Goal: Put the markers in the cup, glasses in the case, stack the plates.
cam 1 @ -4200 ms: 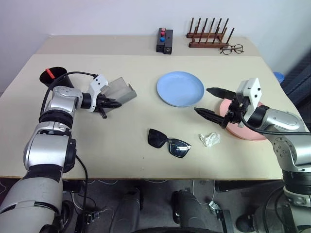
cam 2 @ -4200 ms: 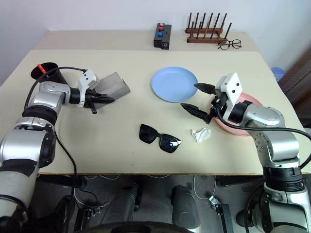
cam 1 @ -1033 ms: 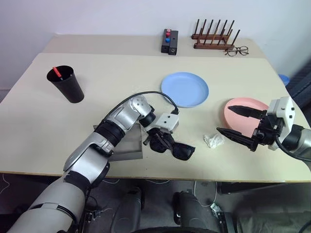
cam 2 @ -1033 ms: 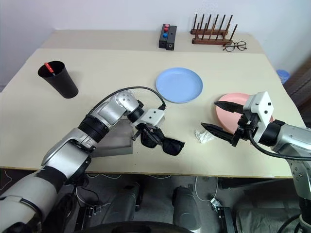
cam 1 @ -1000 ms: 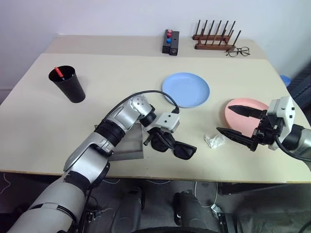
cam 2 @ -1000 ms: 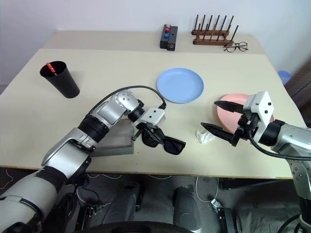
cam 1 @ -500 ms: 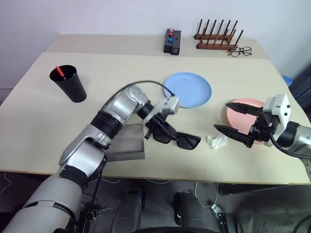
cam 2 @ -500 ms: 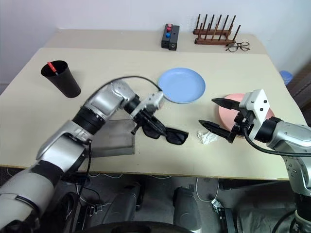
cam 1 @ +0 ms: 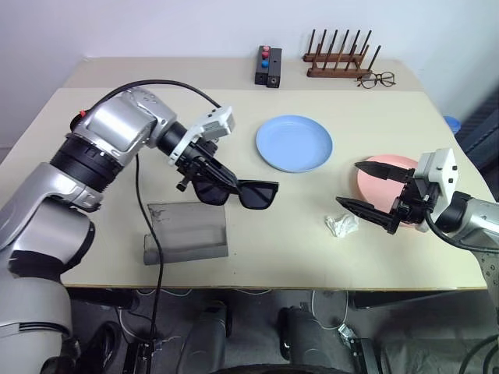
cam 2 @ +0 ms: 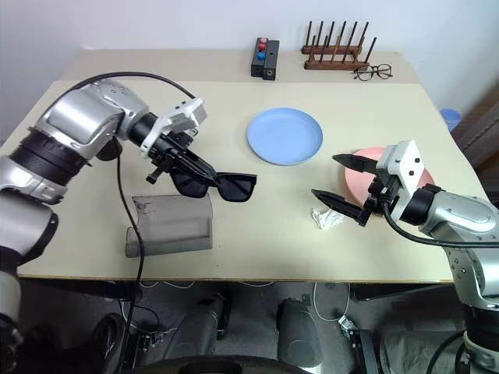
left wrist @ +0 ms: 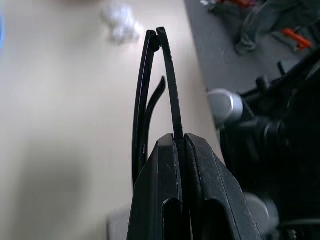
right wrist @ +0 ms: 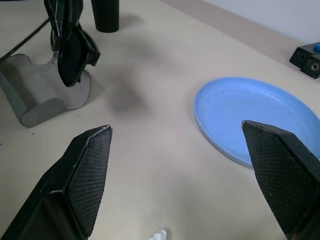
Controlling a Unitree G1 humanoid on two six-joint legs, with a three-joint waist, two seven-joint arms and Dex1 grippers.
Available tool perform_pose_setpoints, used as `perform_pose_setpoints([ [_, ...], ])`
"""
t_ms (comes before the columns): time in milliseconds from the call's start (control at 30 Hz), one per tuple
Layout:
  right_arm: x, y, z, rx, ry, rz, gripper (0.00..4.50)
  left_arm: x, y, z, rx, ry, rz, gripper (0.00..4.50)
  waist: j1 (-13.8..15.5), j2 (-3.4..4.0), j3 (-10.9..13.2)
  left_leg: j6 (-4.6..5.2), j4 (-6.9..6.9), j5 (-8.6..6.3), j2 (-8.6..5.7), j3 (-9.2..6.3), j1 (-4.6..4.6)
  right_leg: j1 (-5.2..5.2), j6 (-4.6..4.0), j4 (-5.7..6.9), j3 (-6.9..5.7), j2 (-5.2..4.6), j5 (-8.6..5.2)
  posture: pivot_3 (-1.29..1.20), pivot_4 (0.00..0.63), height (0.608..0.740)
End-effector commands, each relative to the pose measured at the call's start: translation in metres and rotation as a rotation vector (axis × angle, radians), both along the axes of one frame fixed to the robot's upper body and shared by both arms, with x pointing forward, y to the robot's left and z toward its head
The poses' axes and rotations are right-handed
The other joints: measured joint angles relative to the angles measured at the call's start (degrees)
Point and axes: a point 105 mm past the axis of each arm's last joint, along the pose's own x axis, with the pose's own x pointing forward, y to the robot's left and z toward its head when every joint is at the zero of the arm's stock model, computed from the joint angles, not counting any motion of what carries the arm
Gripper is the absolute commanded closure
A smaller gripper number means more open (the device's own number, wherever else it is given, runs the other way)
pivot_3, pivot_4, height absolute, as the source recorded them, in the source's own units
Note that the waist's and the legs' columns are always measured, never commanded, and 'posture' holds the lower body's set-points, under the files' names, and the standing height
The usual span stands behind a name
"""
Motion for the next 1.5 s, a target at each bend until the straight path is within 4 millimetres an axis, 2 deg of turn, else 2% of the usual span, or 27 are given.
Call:
perform_pose_setpoints([
  [33, -0.002, 0.004, 0.007, 0.009, -0.025, 0.02, 0.26, -0.008, 0.019, 0.003, -0.006, 0.019, 0.028, 4.49, 0.0, 0.0, 0.0, 0.0, -0.01, 0.0, 0.0, 0.0, 0.0, -0.01, 0.0, -0.01, 0.0, 0.0, 0.0, 0.0, 0.15, 0.74],
  [200, -0.005, 0.011, 0.008, 0.028, -0.011, 0.065, 0.26, -0.009, 0.049, 0.008, 0.008, 0.027, 0.132, 4.49, 0.09, -0.01, 0.01, 0.0, 0.0, -0.01, 0.01, 0.01, -0.03, -0.03, -0.01, -0.01, 0.01, 0.0, -0.01, 0.0, 0.15, 0.74],
  [333, -0.014, 0.027, 0.017, 0.079, -0.035, 0.172, 0.26, -0.022, 0.063, -0.003, 0.011, 0.071, 0.147, 4.49, -0.06, 0.01, 0.01, 0.0, -0.07, -0.01, 0.08, 0.04, -0.01, -0.06, -0.01, -0.03, 0.05, -0.04, -0.01, 0.0, 0.15, 0.74],
  [467, -0.019, 0.038, 0.022, 0.115, -0.032, 0.249, 0.26, -0.02, 0.065, -0.011, -0.047, 0.085, 0.163, 4.49, 0.1, 0.0, 0.03, 0.01, -0.06, -0.01, 0.05, 0.08, -0.01, -0.09, -0.02, 0.03, 0.05, 0.0, -0.01, 0.0, 0.15, 0.74],
  [600, -0.024, 0.05, 0.023, 0.131, -0.013, 0.321, 0.26, -0.028, 0.07, -0.021, -0.042, 0.118, 0.175, 4.49, 0.0, -0.02, 0.03, 0.01, -0.02, -0.01, 0.07, 0.13, -0.03, -0.09, -0.02, 0.0, 0.07, -0.03, 0.0, 0.0, 0.15, 0.74],
  [733, -0.021, 0.054, 0.023, 0.138, -0.014, 0.322, 0.26, -0.034, 0.075, -0.037, -0.002, 0.107, 0.156, 4.49, 0.02, -0.02, 0.03, 0.01, -0.07, -0.01, 0.05, 0.15, -0.02, -0.13, -0.02, 0.01, 0.08, -0.03, 0.0, 0.0, 0.15, 0.74],
  [867, -0.02, 0.053, 0.022, 0.137, -0.01, 0.313, 0.26, -0.039, 0.076, -0.052, 0.044, 0.088, 0.119, 4.49, 0.07, -0.02, 0.03, 0.01, -0.06, -0.01, 0.06, 0.17, -0.03, -0.15, -0.04, 0.01, 0.1, -0.03, 0.01, 0.0, 0.15, 0.74],
  [967, -0.019, 0.051, 0.022, 0.128, -0.011, 0.297, 0.26, -0.035, 0.069, -0.052, -0.007, 0.09, 0.121, 4.49, 0.23, -0.01, 0.03, 0.0, -0.07, -0.02, 0.09, 0.18, -0.03, -0.15, -0.04, -0.01, 0.11, -0.04, 0.01, 0.0, 0.15, 0.74],
  [1233, -0.015, 0.045, 0.022, 0.101, -0.03, 0.254, 0.26, -0.032, 0.073, -0.068, 0.0, 0.098, 0.148, 4.49, -0.05, -0.01, 0.03, 0.02, -0.13, -0.01, 0.06, 0.38, -0.06, -0.32, -0.05, 0.05, 0.21, -0.03, 0.03, 0.0, 0.15, 0.74],
  [1500, -0.013, 0.042, 0.024, 0.11, -0.034, 0.239, 0.26, -0.043, 0.07, -0.076, -0.034, 0.181, 0.168, 4.49, 0.06, -0.01, 0.03, 0.02, -0.11, -0.02, 0.09, 0.45, -0.06, -0.33, -0.05, 0.05, 0.28, -0.03, 0.03, 0.0, 0.15, 0.74],
])
